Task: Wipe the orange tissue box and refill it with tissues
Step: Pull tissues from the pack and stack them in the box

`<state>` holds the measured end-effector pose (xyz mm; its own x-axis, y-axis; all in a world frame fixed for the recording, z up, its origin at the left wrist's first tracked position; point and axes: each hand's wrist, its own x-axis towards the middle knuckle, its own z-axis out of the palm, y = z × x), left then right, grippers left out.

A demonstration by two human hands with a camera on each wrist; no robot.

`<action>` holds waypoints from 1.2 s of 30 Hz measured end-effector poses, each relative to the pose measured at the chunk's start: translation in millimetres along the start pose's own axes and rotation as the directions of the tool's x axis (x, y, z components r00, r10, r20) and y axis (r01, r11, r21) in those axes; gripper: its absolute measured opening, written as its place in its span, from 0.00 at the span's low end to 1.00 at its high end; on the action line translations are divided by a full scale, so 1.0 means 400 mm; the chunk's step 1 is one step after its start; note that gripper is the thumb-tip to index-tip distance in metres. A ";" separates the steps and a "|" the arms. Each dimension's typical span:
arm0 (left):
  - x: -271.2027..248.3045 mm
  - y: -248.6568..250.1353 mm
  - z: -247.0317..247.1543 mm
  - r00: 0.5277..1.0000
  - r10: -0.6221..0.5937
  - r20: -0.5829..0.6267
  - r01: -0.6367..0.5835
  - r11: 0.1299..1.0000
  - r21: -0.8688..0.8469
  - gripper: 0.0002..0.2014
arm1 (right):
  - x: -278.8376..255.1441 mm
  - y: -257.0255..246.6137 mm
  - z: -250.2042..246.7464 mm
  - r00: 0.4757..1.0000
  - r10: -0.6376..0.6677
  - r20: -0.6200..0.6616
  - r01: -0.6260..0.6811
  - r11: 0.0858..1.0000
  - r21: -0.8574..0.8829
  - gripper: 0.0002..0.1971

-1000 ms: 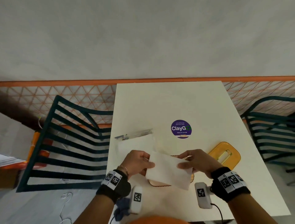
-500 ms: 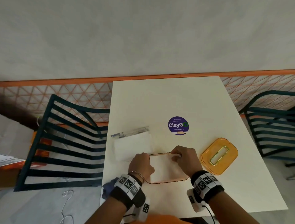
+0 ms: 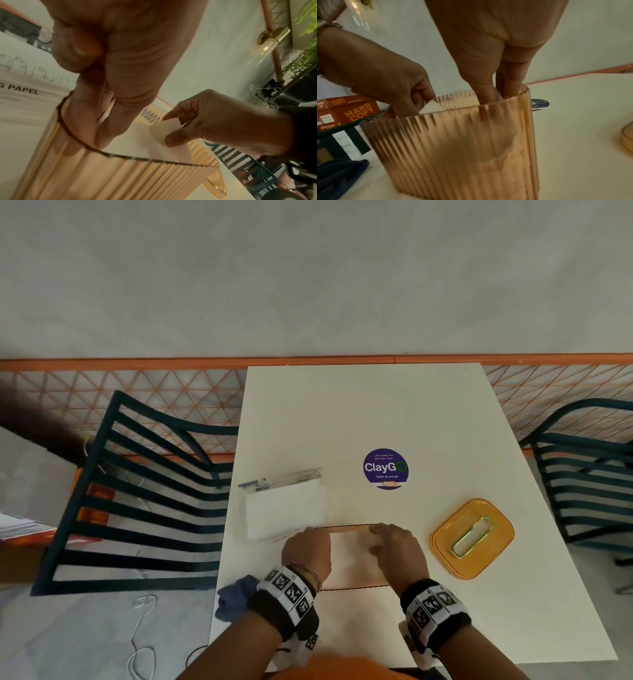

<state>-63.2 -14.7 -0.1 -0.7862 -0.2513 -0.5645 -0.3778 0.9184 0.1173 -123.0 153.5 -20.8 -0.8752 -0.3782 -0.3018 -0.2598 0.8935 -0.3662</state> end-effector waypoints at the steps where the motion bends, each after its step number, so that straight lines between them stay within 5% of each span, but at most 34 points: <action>1: -0.001 0.000 -0.003 1.000 0.003 0.002 -0.003 1.000 0.005 0.16 | -0.005 -0.001 0.001 1.000 -0.014 -0.005 0.014 1.000 -0.011 0.24; 7: -0.004 -0.027 -0.013 0.999 -0.004 -0.052 0.003 1.000 -0.022 0.15 | -0.055 -0.003 -0.017 0.998 -0.043 -0.047 0.044 0.999 0.013 0.30; 11: 0.001 -0.042 0.003 0.988 0.097 -0.121 -0.111 0.988 -0.110 0.21 | -0.048 -0.004 0.000 0.984 -0.154 0.085 0.160 0.985 -0.067 0.25; 16: 0.022 -0.030 0.028 0.949 0.295 0.109 -0.294 0.955 -0.033 0.23 | 0.000 -0.004 0.017 0.959 -0.137 0.248 0.167 0.980 -0.105 0.23; 19: 0.019 -0.041 -0.002 0.919 0.382 0.101 -0.355 0.911 -0.210 0.22 | 0.020 -0.004 0.001 0.975 -0.121 0.185 0.133 0.990 -0.054 0.20; 22: 0.029 -0.106 -0.063 0.952 0.274 -0.134 -0.305 0.835 -0.458 0.15 | 0.024 -0.001 -0.033 0.994 -0.087 -0.068 0.089 0.996 0.025 0.16; 25: 0.084 -0.211 -0.103 0.953 0.038 -0.301 -0.172 0.884 -0.434 0.17 | 0.022 0.018 -0.056 0.984 0.044 -0.171 -0.023 0.993 0.119 0.17; 27: 0.128 -0.266 -0.106 0.962 -0.050 -0.269 -0.065 0.913 -0.402 0.27 | 0.025 0.032 -0.057 0.989 0.102 -0.110 -0.090 0.989 0.114 0.15; 30: 0.174 -0.298 -0.085 0.986 -0.011 -0.167 -0.046 0.940 -0.339 0.40 | 0.028 0.041 -0.059 0.990 0.139 -0.040 -0.133 0.984 0.121 0.11; 36: 0.200 -0.288 -0.079 0.981 0.021 -0.194 -0.059 0.980 -0.191 0.43 | 0.024 0.048 -0.062 0.983 0.183 -0.022 -0.177 0.973 0.150 0.12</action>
<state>-98.0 -150.3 -33.0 -0.8739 -0.2864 -0.3928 -0.4174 0.8563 0.3043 -146.4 173.0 -9.0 -0.9168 -0.2032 -0.3437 -0.0366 0.8999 -0.4345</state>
